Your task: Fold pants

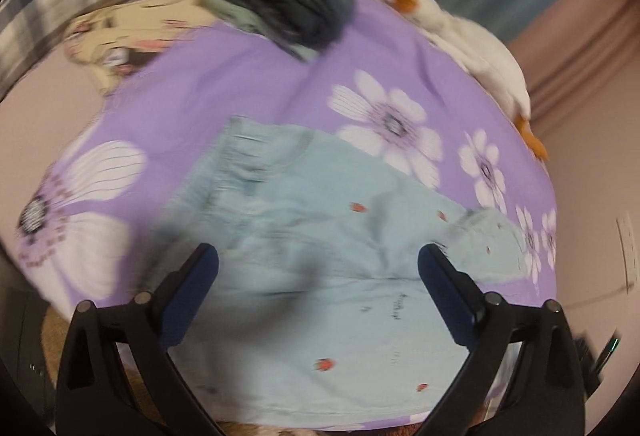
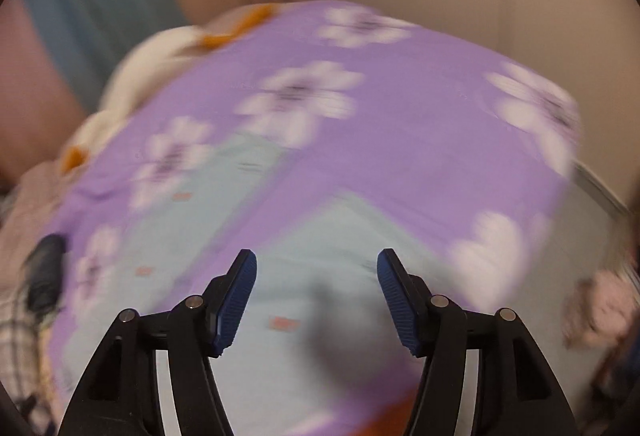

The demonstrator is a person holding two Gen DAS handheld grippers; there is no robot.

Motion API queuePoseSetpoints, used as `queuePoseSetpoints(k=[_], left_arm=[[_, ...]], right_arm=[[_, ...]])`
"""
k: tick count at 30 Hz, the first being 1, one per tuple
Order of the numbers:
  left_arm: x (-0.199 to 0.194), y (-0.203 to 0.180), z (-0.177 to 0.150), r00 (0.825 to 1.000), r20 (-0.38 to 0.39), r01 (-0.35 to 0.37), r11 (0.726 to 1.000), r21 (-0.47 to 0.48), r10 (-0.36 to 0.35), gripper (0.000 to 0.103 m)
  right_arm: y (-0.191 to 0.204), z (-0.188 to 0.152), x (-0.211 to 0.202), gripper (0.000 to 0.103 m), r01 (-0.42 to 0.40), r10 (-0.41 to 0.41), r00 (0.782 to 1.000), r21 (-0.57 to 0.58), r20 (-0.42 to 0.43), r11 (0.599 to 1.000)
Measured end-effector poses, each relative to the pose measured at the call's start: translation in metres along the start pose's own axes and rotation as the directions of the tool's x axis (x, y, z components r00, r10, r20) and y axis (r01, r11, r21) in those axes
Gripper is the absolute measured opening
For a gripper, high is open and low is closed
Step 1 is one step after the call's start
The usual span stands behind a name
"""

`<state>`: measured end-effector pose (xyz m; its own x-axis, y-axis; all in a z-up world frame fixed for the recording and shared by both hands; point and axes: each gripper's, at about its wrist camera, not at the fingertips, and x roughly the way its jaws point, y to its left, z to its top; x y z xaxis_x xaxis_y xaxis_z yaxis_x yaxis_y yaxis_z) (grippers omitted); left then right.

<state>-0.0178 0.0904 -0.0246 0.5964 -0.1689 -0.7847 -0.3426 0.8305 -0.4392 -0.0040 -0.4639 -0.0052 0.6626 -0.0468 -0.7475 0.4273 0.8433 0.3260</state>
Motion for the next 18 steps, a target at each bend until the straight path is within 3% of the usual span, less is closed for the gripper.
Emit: queuePoseSetpoints(k=[4, 8, 10, 15, 18], left_arm=[[0.025, -0.023, 0.007, 0.999, -0.028, -0.023, 0.999, 0.028, 0.024, 0.1], [0.052, -0.028, 0.01, 0.995, -0.088, -0.048, 0.999, -0.02, 0.046, 0.1], [0.057, -0.029, 0.009, 0.993, -0.101, -0.062, 0.998, -0.026, 0.059, 0.1], [0.055, -0.021, 0.009, 0.99, -0.113, -0.095, 0.994, -0.053, 0.089, 0.1], [0.055, -0.016, 0.009, 0.988, -0.119, -0.106, 0.993, -0.058, 0.098, 0.1]], right_arm=[[0.067, 0.041, 0.038, 0.063, -0.177, 0.17, 0.981, -0.062, -0.094, 0.982], [0.125, 0.061, 0.102, 0.063, -0.214, 0.196, 0.953, -0.055, -0.233, 0.975], [0.151, 0.07, 0.143, 0.063, -0.193, 0.172, 0.938, -0.042, -0.302, 0.98], [0.2, 0.07, 0.223, 0.063, -0.061, 0.04, 0.925, -0.042, -0.379, 0.997], [0.214, 0.067, 0.253, 0.063, 0.012, -0.027, 0.925, -0.041, -0.38, 0.999]])
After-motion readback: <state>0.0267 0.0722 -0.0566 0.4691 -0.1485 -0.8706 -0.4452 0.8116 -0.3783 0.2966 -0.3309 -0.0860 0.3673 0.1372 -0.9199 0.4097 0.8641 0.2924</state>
